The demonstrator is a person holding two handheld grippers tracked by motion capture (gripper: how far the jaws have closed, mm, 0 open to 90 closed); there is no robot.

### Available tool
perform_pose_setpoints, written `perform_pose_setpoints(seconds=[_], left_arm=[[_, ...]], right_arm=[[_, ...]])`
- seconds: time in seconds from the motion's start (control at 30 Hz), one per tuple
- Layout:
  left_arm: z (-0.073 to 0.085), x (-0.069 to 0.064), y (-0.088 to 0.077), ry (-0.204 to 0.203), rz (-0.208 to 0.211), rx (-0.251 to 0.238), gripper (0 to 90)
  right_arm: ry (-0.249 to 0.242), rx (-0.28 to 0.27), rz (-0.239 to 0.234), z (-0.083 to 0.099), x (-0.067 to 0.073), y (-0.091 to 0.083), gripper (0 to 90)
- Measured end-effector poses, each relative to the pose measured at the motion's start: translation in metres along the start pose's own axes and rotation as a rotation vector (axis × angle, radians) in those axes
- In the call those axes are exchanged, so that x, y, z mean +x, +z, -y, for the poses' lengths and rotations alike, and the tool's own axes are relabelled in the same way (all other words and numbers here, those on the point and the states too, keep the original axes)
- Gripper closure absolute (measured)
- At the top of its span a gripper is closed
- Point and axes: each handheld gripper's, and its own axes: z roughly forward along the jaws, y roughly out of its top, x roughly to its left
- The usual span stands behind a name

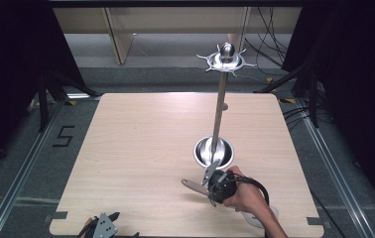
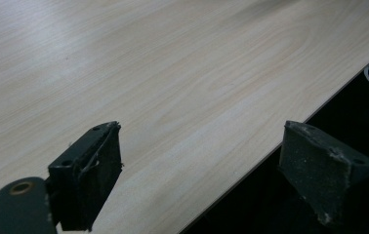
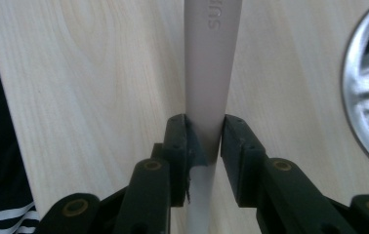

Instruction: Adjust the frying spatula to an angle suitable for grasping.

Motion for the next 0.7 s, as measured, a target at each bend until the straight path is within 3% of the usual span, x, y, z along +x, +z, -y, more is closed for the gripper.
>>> perform_pose_setpoints(seconds=[0.1, 0.17, 0.27, 0.3, 0.33, 0.37, 0.4, 0.43, 0.47, 0.53, 0.63, 0.67, 0.7], left_arm=[[-0.001, 0.004, -0.001, 0.047, -0.007, 0.015, 14.9], [0.001, -0.001, 0.0, -0.019, -0.004, -0.008, 14.9], [0.001, -0.002, 0.0, -0.025, -0.005, -0.009, 14.9], [0.0, -0.002, 0.0, -0.018, 0.0, -0.013, 14.9], [-0.002, 0.003, -0.001, 0.056, -0.003, 0.003, 14.9], [-0.002, 0.003, -0.001, 0.056, -0.003, 0.003, 14.9], [0.0, -0.002, 0.0, -0.017, -0.007, -0.009, 14.9], [0.0, -0.002, 0.0, -0.017, -0.007, -0.009, 14.9], [0.0, 0.0, 0.0, 0.005, -0.01, -0.009, 14.9], [0.0, 0.0, 0.0, -0.003, -0.003, -0.015, 14.9], [0.0, 0.0, 0.0, -0.001, -0.004, -0.015, 14.9], [0.0, 0.0, 0.0, -0.006, -0.005, -0.02, 14.9], [0.0, 0.0, 0.0, -0.006, -0.005, -0.02, 14.9]], right_arm=[[0.016, -0.066, -0.003, 0.008, -0.005, -0.011, 73.5], [0.036, -0.102, 0.016, 0.013, -0.007, -0.016, 73.5], [0.052, -0.156, 0.027, 0.02, -0.011, -0.024, 73.6], [0.049, -0.164, 0.025, 0.021, -0.012, -0.026, 73.5], [0.066, -0.194, 0.047, 0.025, -0.013, -0.032, 73.5], [0.066, -0.194, 0.047, 0.025, -0.013, -0.032, 73.5], [0.066, -0.228, 0.035, 0.029, -0.016, -0.038, 73.6], [0.066, -0.228, 0.035, 0.029, -0.016, -0.038, 73.6], [0.095, -0.257, 0.059, 0.034, -0.017, -0.044, 73.5], [0.114, -0.288, 0.07, 0.039, -0.02, -0.052, 73.6], [0.107, -0.326, 0.062, 0.045, -0.025, -0.061, 73.5], [0.156, -0.35, 0.079, 0.052, -0.026, -0.07, 73.6], [0.156, -0.35, 0.079, 0.052, -0.026, -0.07, 73.6]])
